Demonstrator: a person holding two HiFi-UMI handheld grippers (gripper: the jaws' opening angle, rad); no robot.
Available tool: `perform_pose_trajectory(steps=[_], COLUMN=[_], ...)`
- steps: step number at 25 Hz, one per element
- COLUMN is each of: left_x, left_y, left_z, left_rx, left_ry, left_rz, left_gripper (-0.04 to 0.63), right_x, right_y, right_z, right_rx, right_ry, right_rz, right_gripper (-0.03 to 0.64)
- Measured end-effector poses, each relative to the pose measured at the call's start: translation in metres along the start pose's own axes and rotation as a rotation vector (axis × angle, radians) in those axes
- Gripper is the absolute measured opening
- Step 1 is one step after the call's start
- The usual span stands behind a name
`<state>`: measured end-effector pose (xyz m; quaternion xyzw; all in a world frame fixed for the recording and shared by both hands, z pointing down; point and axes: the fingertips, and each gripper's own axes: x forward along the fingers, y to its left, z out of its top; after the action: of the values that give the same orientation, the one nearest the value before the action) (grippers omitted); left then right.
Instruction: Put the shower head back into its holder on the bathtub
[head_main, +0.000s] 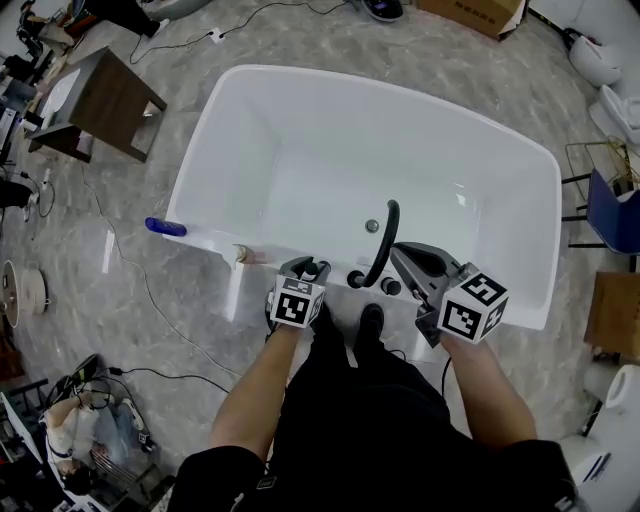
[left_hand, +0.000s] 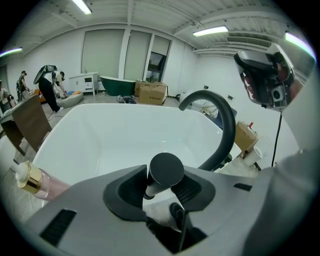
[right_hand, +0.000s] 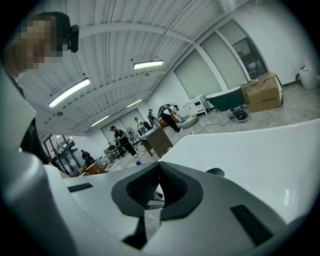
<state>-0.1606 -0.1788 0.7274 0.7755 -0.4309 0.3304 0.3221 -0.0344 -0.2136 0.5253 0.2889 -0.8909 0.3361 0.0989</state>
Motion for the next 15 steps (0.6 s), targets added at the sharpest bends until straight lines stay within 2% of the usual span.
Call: perform_pose_trajectory(steps=[15], left_x=[0.014], left_y=[-0.001], left_z=[-0.015], left_rx=[0.018], left_ry=[0.044], left_rz=[-0.013], left_gripper=[0.158], right_x=[-0.001], right_y=[0.001], right_z=[-0.007], right_rx=[0.019], right_ry=[0.007], right_rz=[-0.018], right_gripper=[0.015])
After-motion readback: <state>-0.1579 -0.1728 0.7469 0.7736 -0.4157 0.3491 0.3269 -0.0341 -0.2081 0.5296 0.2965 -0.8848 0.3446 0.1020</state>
